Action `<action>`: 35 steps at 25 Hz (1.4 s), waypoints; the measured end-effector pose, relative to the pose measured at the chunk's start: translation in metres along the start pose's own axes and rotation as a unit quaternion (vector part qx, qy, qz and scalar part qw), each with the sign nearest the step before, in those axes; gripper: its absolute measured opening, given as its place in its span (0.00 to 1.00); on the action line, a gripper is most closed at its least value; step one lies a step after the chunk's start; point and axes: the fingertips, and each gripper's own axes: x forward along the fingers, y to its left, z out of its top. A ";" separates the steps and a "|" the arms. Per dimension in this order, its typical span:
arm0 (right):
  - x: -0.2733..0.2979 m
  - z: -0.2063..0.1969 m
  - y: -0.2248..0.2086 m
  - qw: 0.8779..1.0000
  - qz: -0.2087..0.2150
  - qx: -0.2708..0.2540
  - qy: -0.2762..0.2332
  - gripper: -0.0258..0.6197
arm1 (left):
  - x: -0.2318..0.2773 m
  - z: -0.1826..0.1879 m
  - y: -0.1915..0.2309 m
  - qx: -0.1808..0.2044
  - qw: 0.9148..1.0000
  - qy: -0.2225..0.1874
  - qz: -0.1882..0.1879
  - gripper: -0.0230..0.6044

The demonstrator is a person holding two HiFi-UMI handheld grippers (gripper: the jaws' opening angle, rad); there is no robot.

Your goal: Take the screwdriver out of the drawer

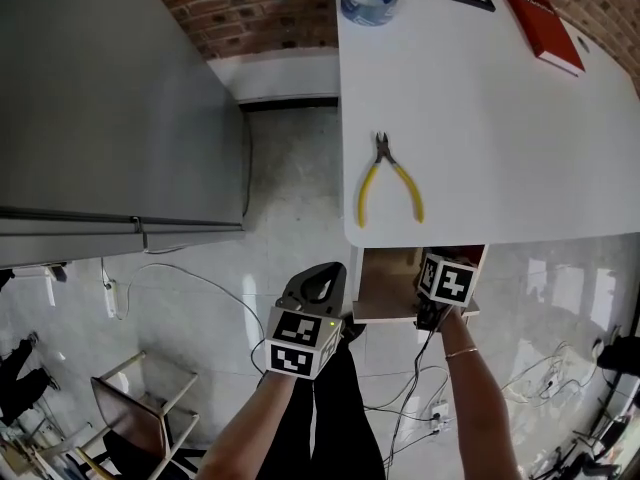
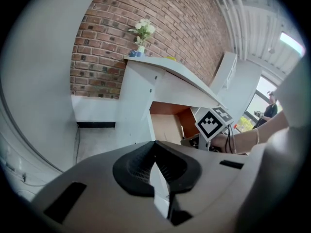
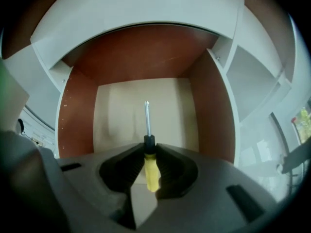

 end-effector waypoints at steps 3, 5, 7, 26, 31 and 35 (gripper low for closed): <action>-0.013 0.000 0.004 1.000 0.015 0.016 -0.006 0.16 | -0.003 0.005 -0.004 0.005 1.000 -0.002 -0.004 0.03; -0.023 -0.001 0.006 0.999 0.025 0.023 -0.008 0.16 | -0.007 0.007 -0.008 0.008 1.000 0.001 -0.005 0.03; -0.034 0.000 0.007 0.999 0.029 0.031 -0.012 0.16 | -0.010 0.009 -0.011 0.013 1.000 0.006 -0.008 0.03; -0.151 0.009 0.009 0.989 0.054 0.100 -0.098 0.16 | -0.039 0.049 -0.046 0.067 0.997 -0.007 -0.040 0.03; -0.186 0.014 0.014 0.982 0.066 0.124 -0.128 0.16 | -0.049 0.060 -0.054 0.076 0.996 -0.010 -0.046 0.03; -0.212 0.017 0.020 0.979 0.070 0.126 -0.146 0.16 | -0.056 0.067 -0.065 0.080 0.995 -0.011 -0.055 0.03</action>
